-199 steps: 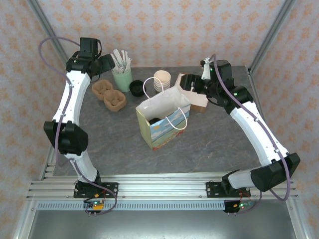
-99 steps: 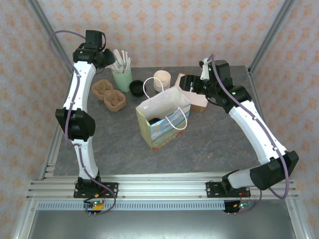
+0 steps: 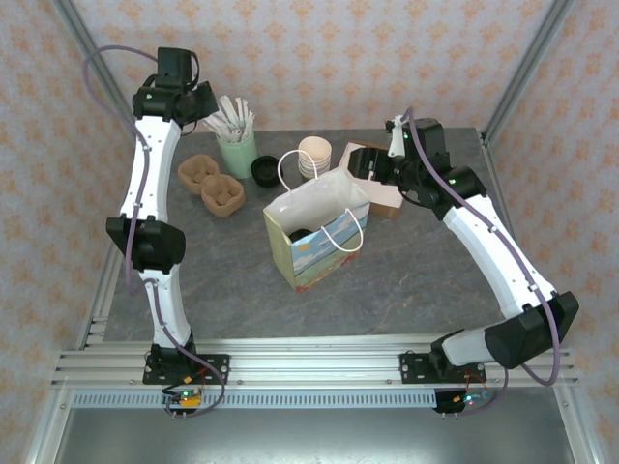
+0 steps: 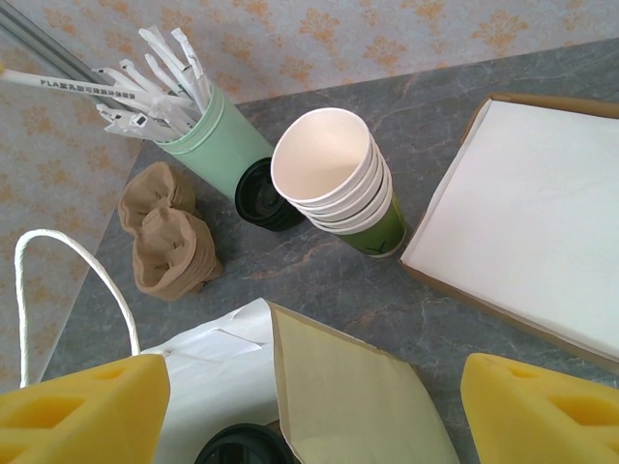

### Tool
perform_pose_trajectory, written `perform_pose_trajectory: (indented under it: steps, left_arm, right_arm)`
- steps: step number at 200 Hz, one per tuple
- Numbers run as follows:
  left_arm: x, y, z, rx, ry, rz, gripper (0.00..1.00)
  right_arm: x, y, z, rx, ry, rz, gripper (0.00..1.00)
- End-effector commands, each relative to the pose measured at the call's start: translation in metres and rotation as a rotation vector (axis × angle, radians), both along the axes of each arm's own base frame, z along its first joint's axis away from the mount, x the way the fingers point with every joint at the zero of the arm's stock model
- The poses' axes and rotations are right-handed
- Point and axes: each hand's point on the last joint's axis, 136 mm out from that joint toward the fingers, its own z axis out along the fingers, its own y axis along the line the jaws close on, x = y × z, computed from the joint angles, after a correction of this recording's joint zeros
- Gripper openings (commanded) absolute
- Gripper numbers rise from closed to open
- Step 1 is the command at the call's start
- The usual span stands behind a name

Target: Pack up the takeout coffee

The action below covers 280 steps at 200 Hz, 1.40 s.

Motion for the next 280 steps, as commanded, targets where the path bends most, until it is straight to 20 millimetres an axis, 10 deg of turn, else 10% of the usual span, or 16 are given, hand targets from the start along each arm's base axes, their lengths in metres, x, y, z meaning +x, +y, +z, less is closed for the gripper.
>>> perform_pose_trajectory:
  steps: [1,77,152,198,280]
  left_arm:
    - [-0.027,0.008,0.040,0.044,-0.038,0.001,0.03]
    - [-0.176,-0.066,0.172,0.012,-0.336,-0.301,0.02]
    - [-0.292,-0.180,0.161,-0.124,-0.281,-0.831,0.02]
    - [-0.290,-0.201,0.093,-0.085,-0.053,-0.897,0.02]
    - [-0.216,-0.258,0.009,-0.006,0.180,-0.931,0.17]
  right_arm:
    - [-0.005,-0.002,-0.002,-0.018,0.002,0.002,0.79]
    - [-0.006,-0.023,0.006,-0.104,-0.046,-0.058,0.80]
    - [-0.006,-0.072,0.013,-0.131,-0.070,-0.205,0.81]
    - [-0.012,-0.092,0.007,-0.173,-0.062,-0.275,0.82]
    - [0.006,-0.110,-0.029,-0.213,0.012,-0.354,0.82]
